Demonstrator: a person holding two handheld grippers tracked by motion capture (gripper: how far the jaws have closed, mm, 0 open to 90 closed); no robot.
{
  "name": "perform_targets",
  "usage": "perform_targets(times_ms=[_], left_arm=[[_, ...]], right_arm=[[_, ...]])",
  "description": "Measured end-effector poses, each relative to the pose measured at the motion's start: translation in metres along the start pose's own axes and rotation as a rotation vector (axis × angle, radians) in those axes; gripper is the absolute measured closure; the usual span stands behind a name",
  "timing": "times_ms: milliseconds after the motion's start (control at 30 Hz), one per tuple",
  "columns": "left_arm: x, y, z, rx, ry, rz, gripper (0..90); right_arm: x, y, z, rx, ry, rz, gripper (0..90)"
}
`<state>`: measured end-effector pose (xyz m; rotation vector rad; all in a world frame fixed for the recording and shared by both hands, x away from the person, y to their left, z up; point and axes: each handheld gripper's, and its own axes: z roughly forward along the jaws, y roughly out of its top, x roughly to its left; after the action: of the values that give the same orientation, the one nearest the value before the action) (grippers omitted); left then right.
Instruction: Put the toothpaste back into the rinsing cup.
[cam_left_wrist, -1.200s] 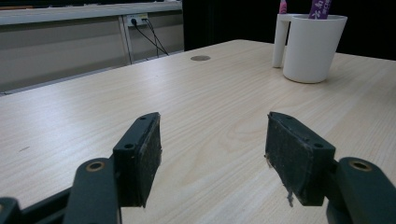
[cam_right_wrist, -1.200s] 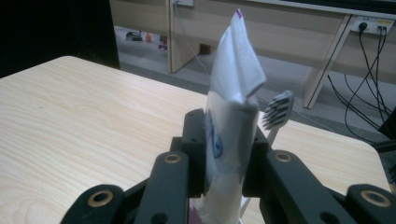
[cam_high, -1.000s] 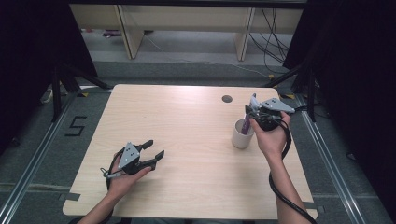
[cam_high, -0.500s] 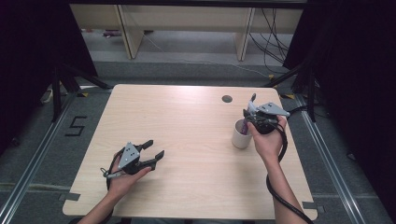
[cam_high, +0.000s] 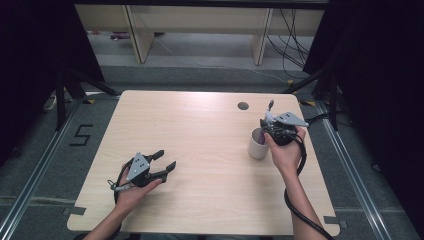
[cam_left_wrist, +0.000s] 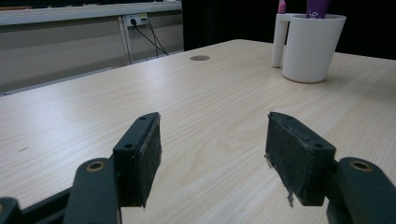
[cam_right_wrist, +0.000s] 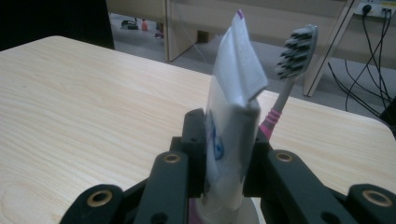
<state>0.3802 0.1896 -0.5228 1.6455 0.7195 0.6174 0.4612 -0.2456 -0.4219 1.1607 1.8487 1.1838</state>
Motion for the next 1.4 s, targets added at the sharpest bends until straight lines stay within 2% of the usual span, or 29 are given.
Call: perform_targets(times_ms=[33, 67, 133, 233, 367, 433, 500, 567, 600, 733, 833, 900, 933, 967, 1000, 1067, 1167, 1200, 1233, 1300, 1333, 1400], left_arm=[[0.0, 0.0, 0.0, 0.001, 0.002, 0.0, 35.7], [0.0, 0.0, 0.0, 0.002, 0.002, 0.001, 35.7], [0.0, 0.0, 0.0, -0.001, 0.0, 0.0, 35.7], [0.0, 0.0, 0.0, 0.0, 0.0, 0.002, 35.7], [0.0, 0.0, 0.0, 0.0, 0.0, 0.001, 35.7], [0.0, 0.0, 0.0, -0.001, 0.0, 0.0, 35.7], [0.0, 0.0, 0.0, 0.001, 0.001, 0.0, 35.7], [0.0, 0.0, 0.0, 0.002, 0.001, 0.0, 35.7], [0.0, 0.0, 0.0, 0.002, 0.0, 0.0, 35.7], [0.0, 0.0, 0.0, 0.002, 0.0, 0.001, 35.7], [0.0, 0.0, 0.0, 0.003, 0.0, 0.0, 35.7], [0.0, 0.0, 0.0, 0.003, 0.001, 0.0, 35.7], [0.0, 0.0, 0.0, 0.004, 0.001, 0.0, 35.7], [0.0, 0.0, 0.0, 0.004, 0.001, 0.001, 35.7], [0.0, 0.0, 0.0, 0.005, 0.001, 0.001, 35.7], [0.0, 0.0, 0.0, 0.005, 0.001, 0.0, 35.7], [0.0, 0.0, 0.001, -0.006, -0.002, -0.004, 35.7], [0.001, 0.0, 0.002, -0.01, -0.004, -0.005, 35.7], [0.001, 0.0, 0.001, -0.008, -0.004, -0.003, 35.7], [0.0, 0.0, 0.0, 0.005, 0.002, 0.0, 35.7], [0.0, 0.0, 0.0, 0.005, 0.002, 0.0, 35.7], [0.0, 0.0, 0.001, -0.006, -0.002, -0.003, 35.7]], right_arm=[[0.0, 0.0, -0.001, 0.005, 0.0, -0.005, 76.4], [0.002, 0.0, -0.001, 0.007, 0.009, 0.029, 76.0], [0.003, 0.0, -0.002, 0.015, 0.006, 0.038, 74.2], [0.002, 0.0, -0.002, 0.013, 0.016, 0.035, 71.5], [0.003, -0.001, -0.002, 0.023, 0.006, 0.021, 68.0], [0.004, -0.001, -0.001, 0.014, 0.005, 0.033, 66.2], [0.003, -0.001, 0.0, 0.021, 0.021, 0.022, 63.2], [0.003, -0.001, 0.0, 0.019, 0.011, 0.017, 60.2], [0.004, -0.001, -0.001, 0.025, 0.006, 0.038, 59.3], [0.004, -0.001, -0.001, 0.017, 0.015, 0.05, 54.8], [0.001, 0.0, -0.004, 0.013, 0.01, 0.024, 51.5], [0.004, -0.001, -0.006, 0.015, 0.016, 0.062, 49.5], [0.004, 0.0, -0.007, 0.017, 0.014, 0.053, 48.5], [0.002, 0.0, -0.007, 0.006, 0.013, 0.021, 47.3], [0.002, 0.0, -0.008, 0.009, 0.016, 0.016, 45.9], [0.004, -0.001, -0.01, 0.01, 0.029, 0.037, 43.4], [0.004, -0.001, -0.015, 0.01, 0.02, 0.04, 40.4], [0.006, -0.002, -0.018, 0.015, 0.02, 0.061, 39.6], [0.004, -0.002, -0.019, 0.011, 0.022, 0.031, 39.0], [0.005, -0.002, -0.022, 0.018, 0.025, 0.054, 38.2], [0.004, -0.002, -0.023, 0.013, 0.029, 0.036, 37.9], [0.005, -0.004, -0.026, 0.019, 0.033, 0.057, 37.3]])
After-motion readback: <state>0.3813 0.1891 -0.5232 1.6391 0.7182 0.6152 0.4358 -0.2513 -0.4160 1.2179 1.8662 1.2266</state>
